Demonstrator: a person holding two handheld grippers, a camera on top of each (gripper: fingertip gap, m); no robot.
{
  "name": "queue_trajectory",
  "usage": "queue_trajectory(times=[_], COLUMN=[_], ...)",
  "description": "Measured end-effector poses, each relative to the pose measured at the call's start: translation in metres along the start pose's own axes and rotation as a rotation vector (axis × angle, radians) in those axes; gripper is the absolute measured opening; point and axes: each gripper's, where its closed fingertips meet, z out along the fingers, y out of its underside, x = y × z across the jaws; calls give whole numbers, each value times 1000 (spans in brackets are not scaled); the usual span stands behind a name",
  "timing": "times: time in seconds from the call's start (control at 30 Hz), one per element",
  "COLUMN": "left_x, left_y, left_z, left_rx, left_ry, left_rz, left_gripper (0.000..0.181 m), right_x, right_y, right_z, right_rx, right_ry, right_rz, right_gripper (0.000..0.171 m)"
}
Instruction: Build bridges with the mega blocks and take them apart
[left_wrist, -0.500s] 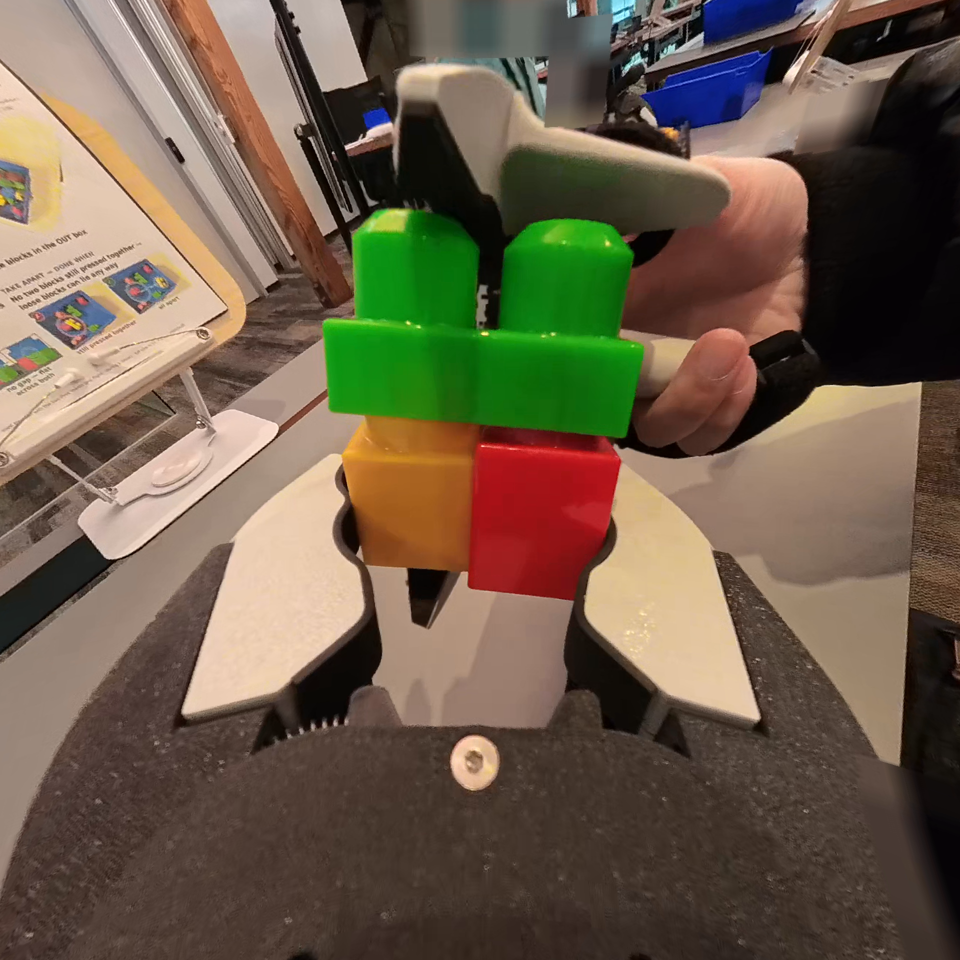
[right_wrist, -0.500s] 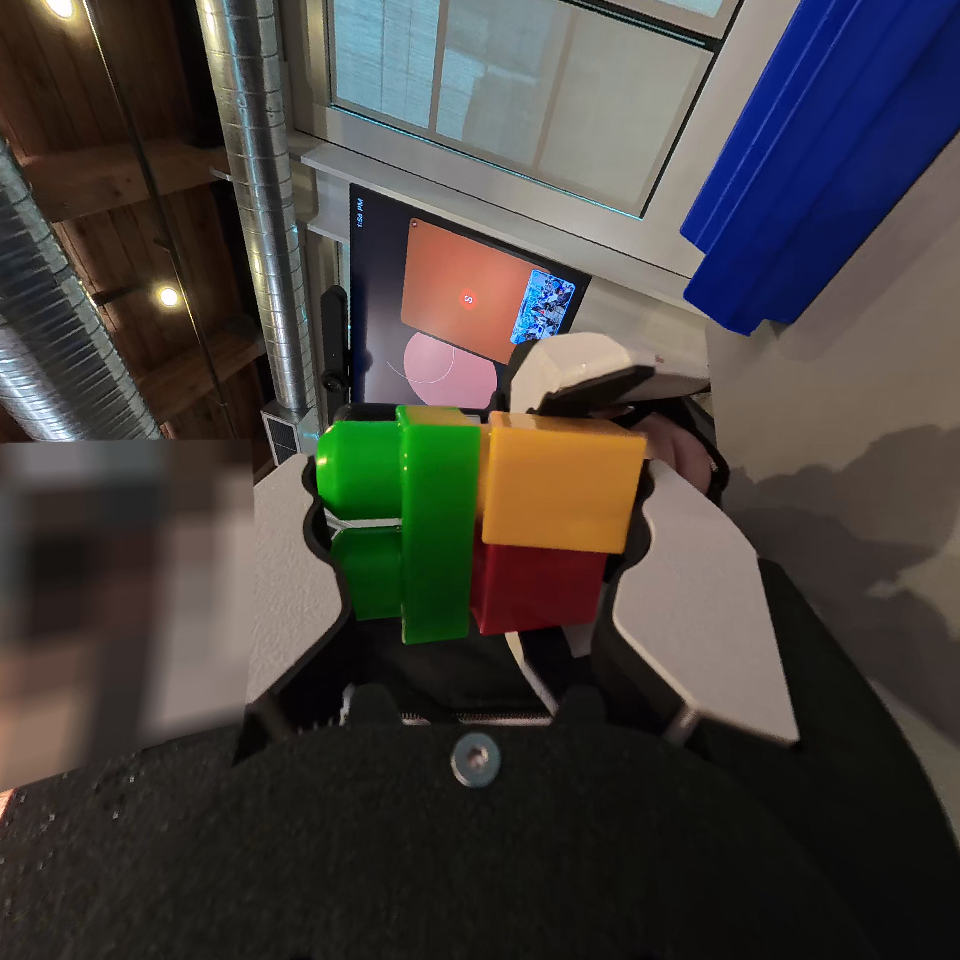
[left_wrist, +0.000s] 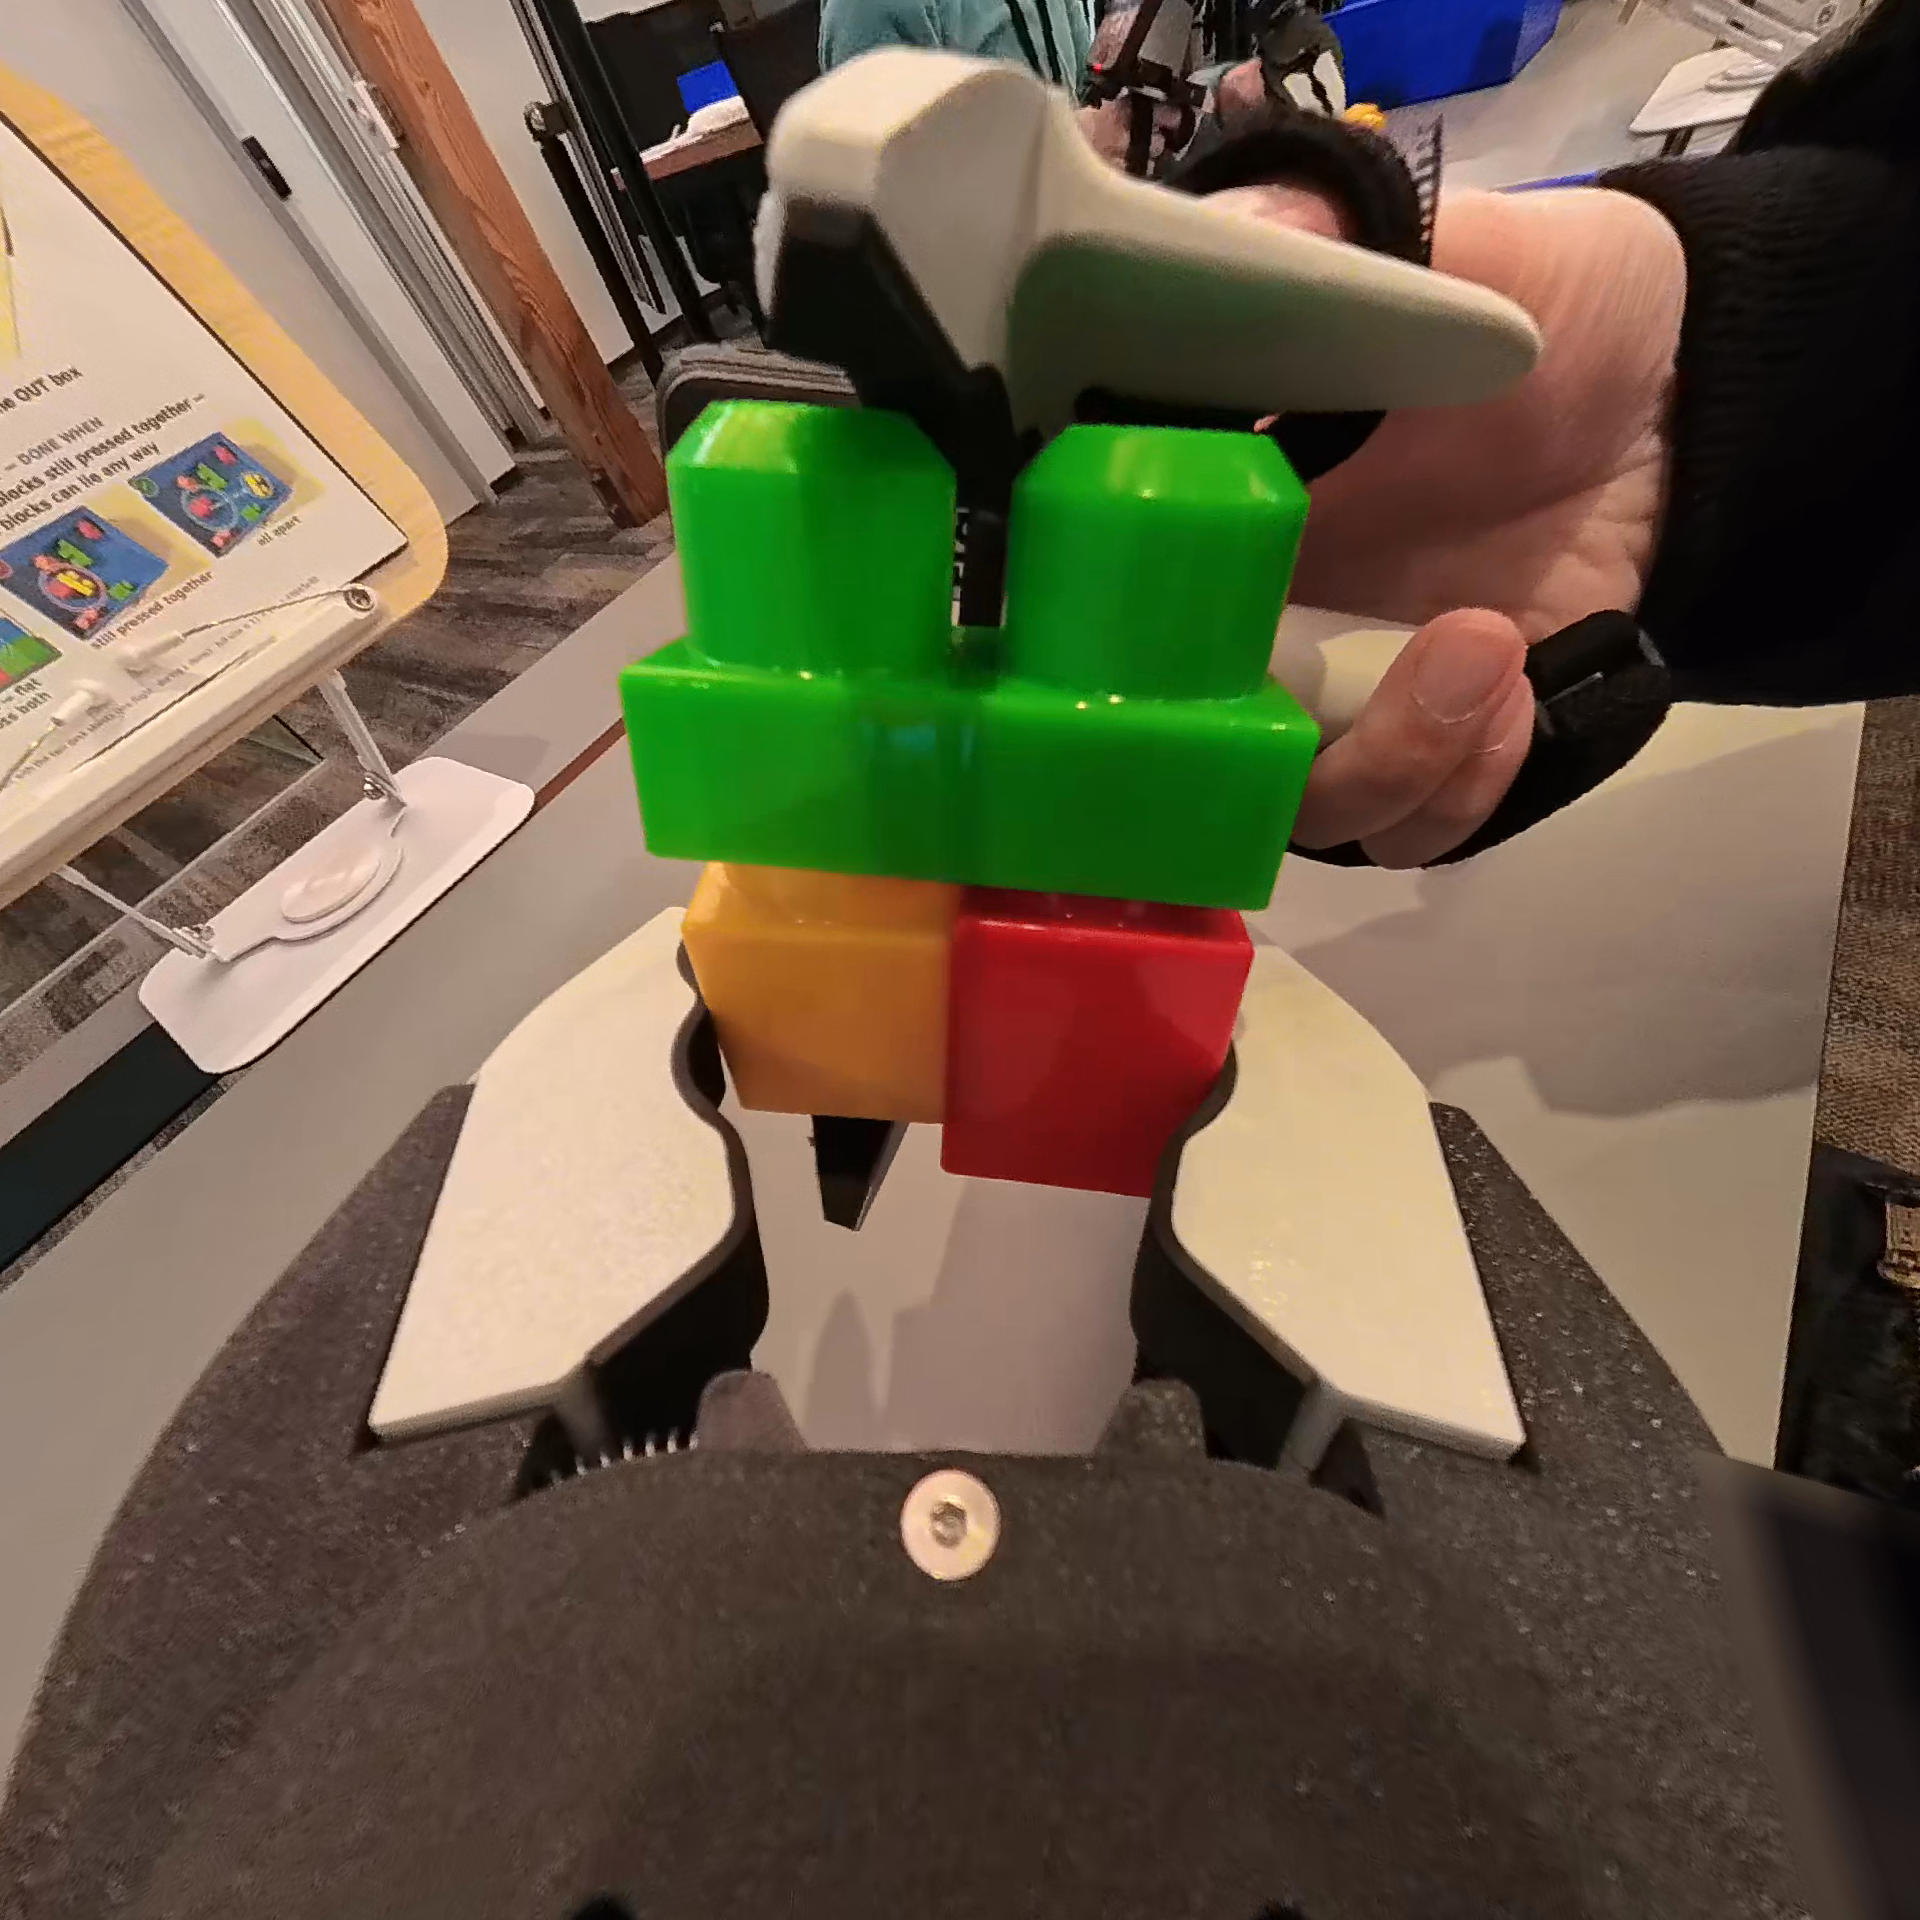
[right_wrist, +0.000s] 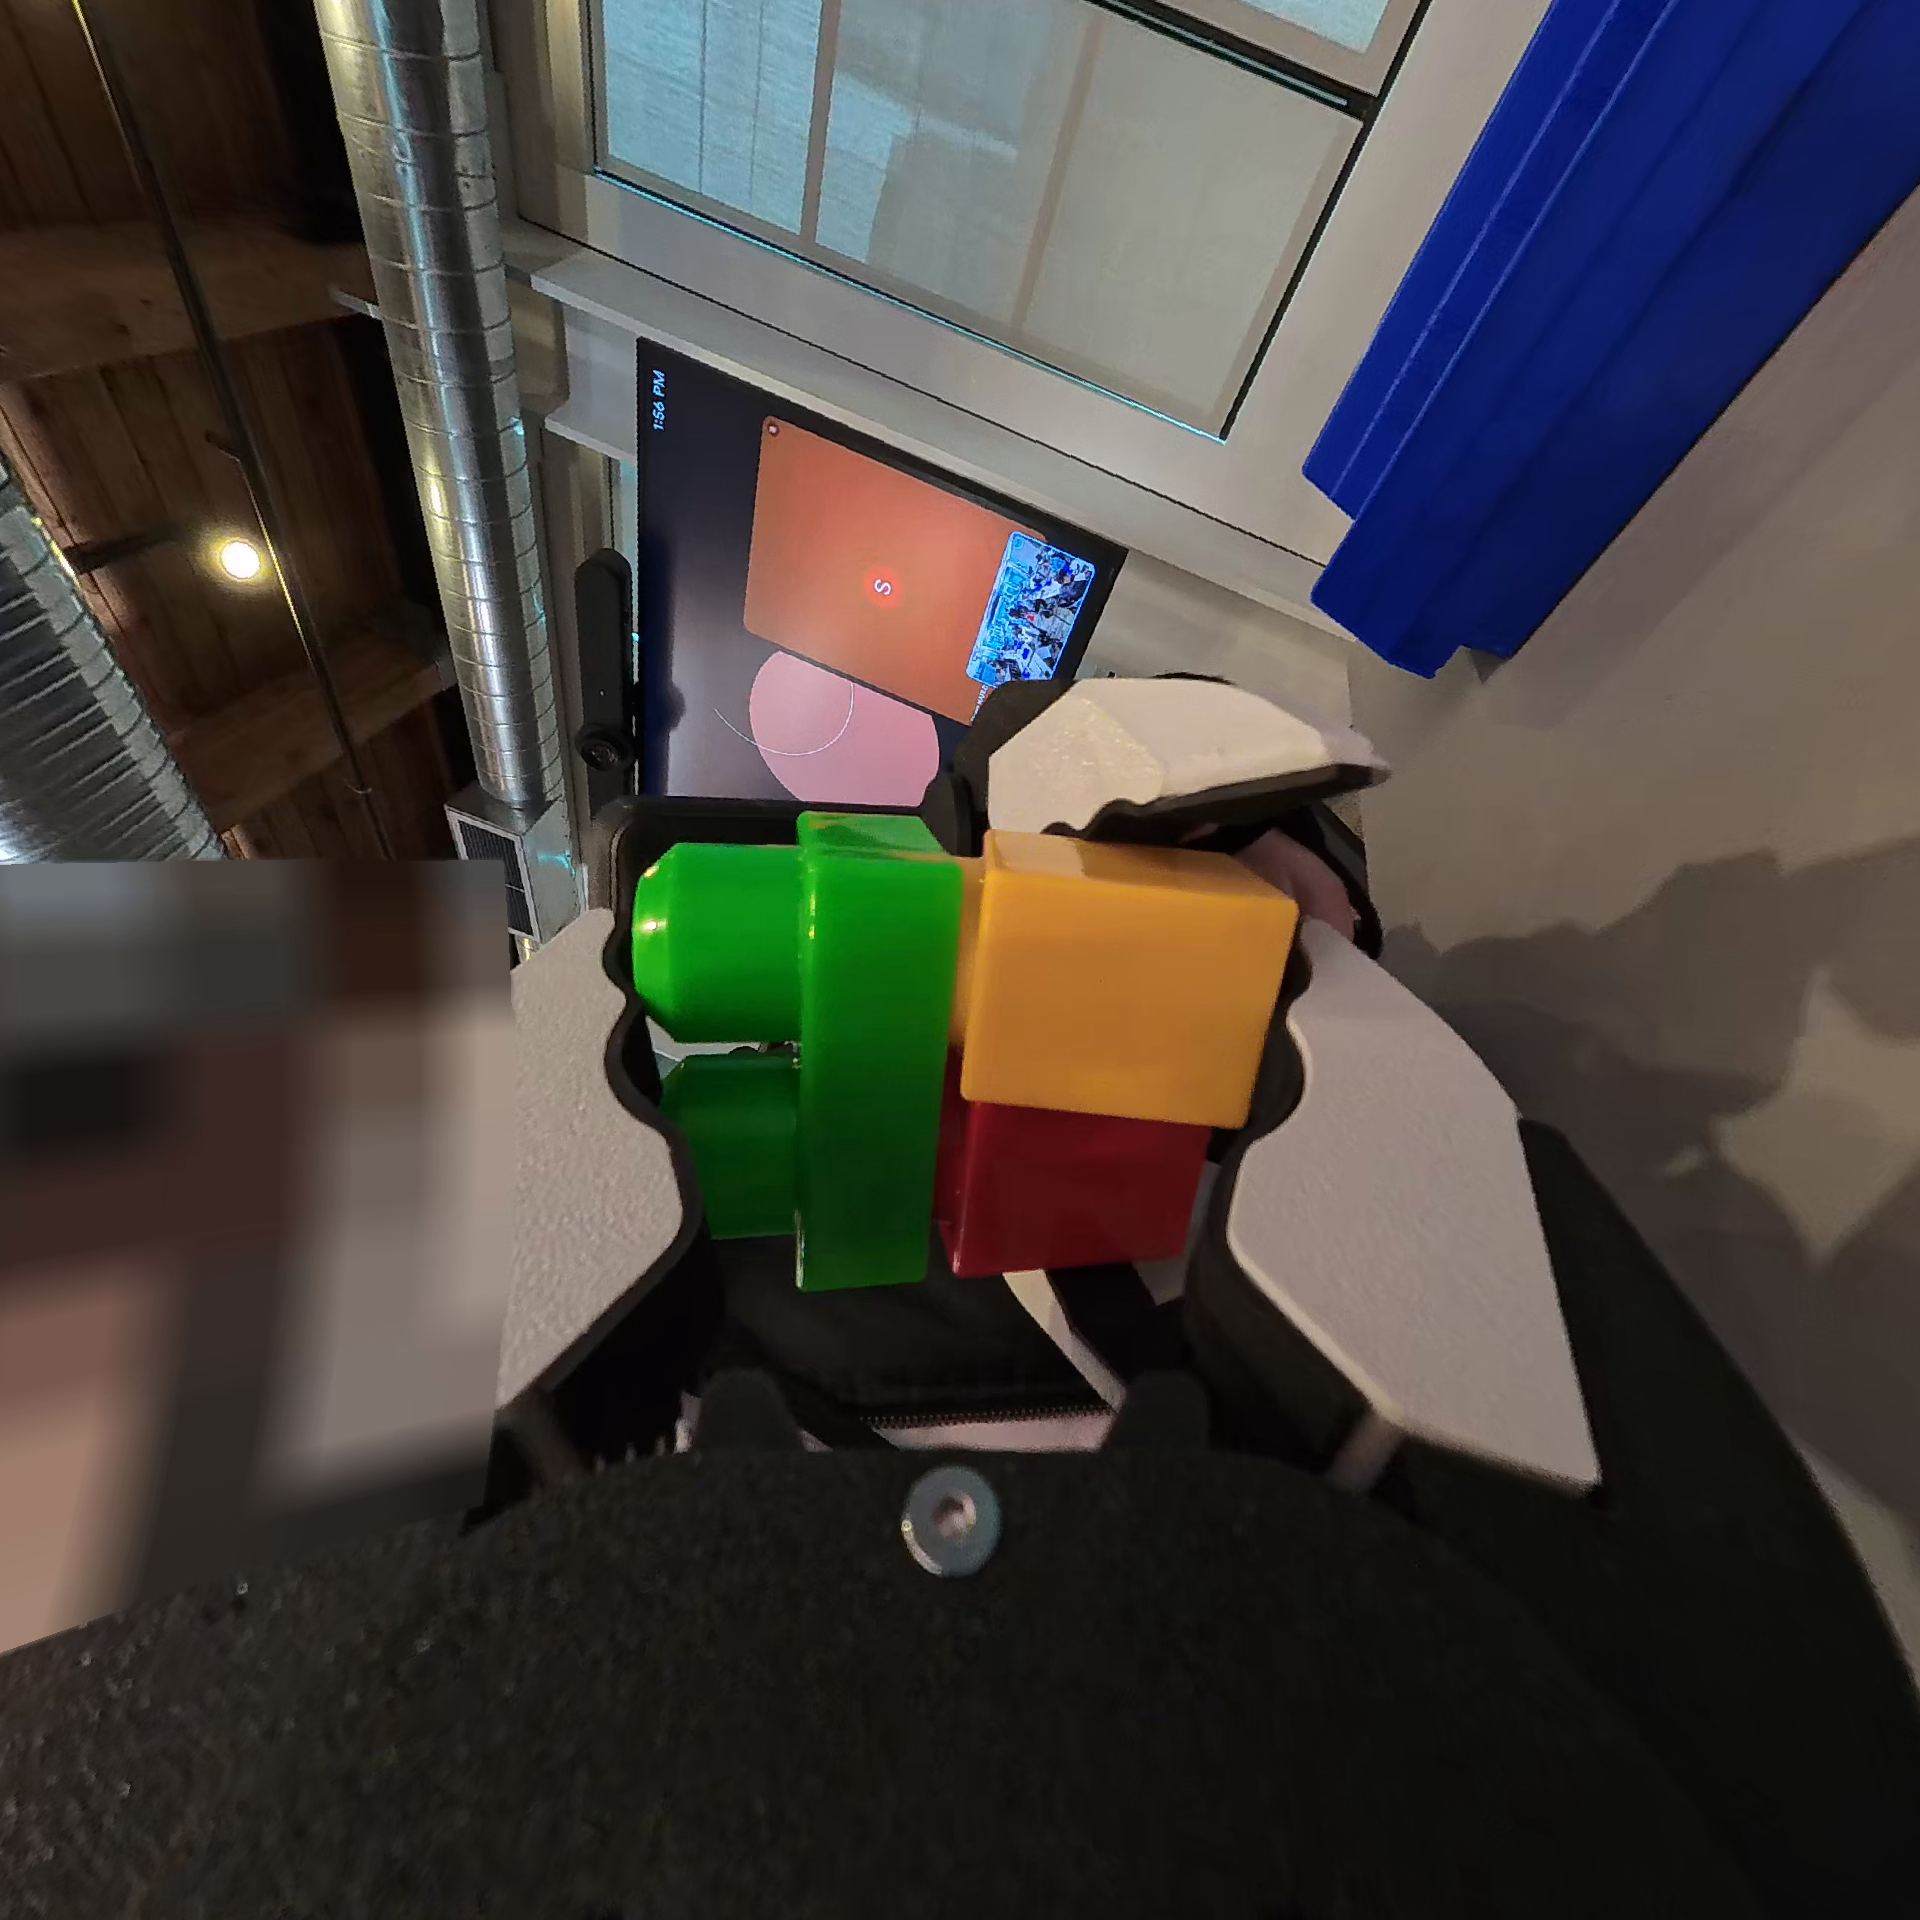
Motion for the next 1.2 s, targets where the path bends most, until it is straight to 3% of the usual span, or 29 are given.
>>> queue_trajectory(times=[0.17,0.9,1.2], left_x=[1,4,-33], left_y=[0,6,16], left_z=[1,5,6], left_rx=[-28,-58,-60], left_ry=[-5,4,-185], left_rz=[36,33,-34], left_gripper=[88,88,88], right_x=[-2,2,19], right_y=[1,5,-19], right_z=[3,2,-19], right_rx=[-12,-51,-32], right_ry=[1,17,376], right_rz=[-17,-6,-203], right_gripper=[121,118,110])
